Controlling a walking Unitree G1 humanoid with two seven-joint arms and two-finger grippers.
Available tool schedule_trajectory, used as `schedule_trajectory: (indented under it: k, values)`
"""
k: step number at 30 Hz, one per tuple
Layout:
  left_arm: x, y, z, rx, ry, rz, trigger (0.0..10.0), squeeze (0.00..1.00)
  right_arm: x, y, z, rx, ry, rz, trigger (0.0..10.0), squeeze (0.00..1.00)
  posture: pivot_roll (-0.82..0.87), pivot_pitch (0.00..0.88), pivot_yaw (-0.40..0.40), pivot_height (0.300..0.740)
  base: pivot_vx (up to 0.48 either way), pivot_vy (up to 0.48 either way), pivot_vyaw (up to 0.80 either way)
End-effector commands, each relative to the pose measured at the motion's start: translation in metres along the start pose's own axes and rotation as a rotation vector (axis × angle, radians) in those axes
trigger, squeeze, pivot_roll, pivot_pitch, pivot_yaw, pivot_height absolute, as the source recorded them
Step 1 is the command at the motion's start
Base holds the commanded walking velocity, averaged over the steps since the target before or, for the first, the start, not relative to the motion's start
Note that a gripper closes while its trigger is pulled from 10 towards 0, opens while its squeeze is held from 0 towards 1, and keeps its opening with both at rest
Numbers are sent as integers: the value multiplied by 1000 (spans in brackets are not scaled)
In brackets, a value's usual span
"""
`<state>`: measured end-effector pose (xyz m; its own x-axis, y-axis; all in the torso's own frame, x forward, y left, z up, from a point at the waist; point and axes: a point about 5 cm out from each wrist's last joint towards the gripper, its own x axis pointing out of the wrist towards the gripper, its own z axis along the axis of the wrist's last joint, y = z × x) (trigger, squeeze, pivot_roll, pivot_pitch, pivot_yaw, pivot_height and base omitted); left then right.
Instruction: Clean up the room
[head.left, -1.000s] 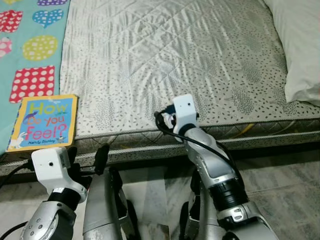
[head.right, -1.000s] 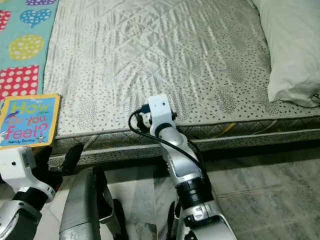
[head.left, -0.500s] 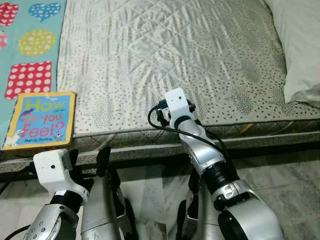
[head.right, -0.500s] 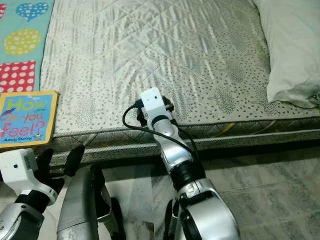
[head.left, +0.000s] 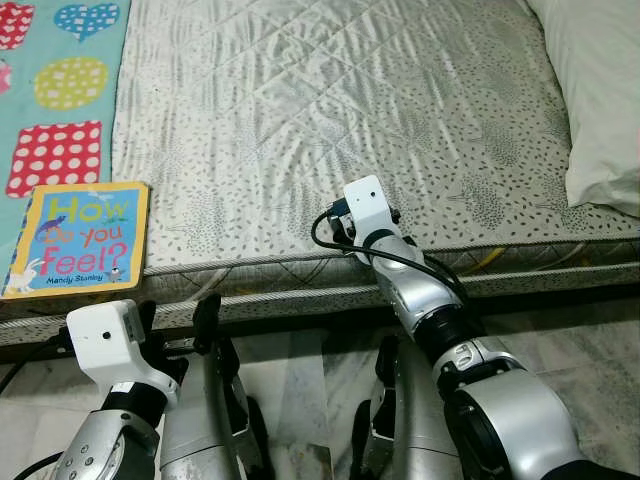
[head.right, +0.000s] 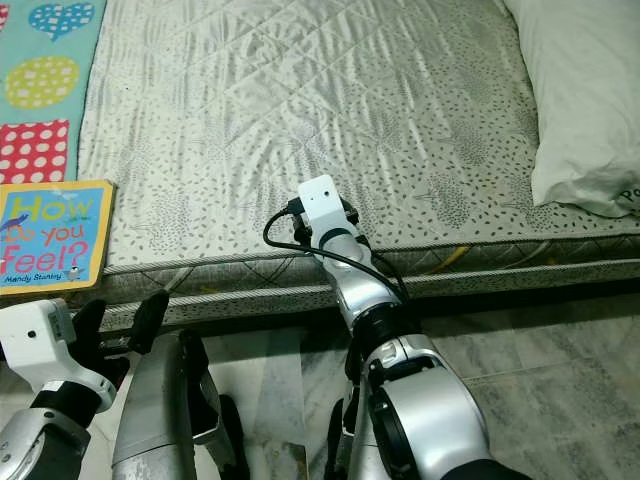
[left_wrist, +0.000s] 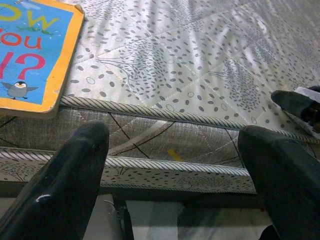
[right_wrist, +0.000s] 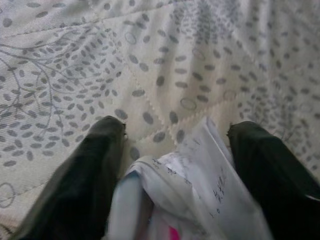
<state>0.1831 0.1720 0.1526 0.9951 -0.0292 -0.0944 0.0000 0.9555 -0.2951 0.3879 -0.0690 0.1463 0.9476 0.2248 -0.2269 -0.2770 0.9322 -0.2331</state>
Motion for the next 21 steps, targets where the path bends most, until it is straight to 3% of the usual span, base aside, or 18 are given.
schedule_trajectory:
  k: [1, 7, 17, 21]
  values:
    - [-4, 3, 0, 8, 0, 16, 10000, 0, -3, -5, -12, 48, 41, 2, 0, 0, 83, 328, -84, 531, 0, 0, 0]
    - [-1, 3, 0, 11, -2, 12, 10000, 0, -5, -15, -19, 70, 57, -9, 0, 0, 80, 327, -79, 531, 0, 0, 0]
    - [4, 3, 3, 12, -15, 0, 10000, 0, -5, -15, -18, 99, 39, -6, 0, 0, 83, 315, -77, 531, 0, 0, 0]
    - [7, -4, 5, 8, -20, -69, 10000, 0, -6, -16, -16, 125, 25, -10, 0, 0, 80, 304, -76, 531, 0, 0, 0]
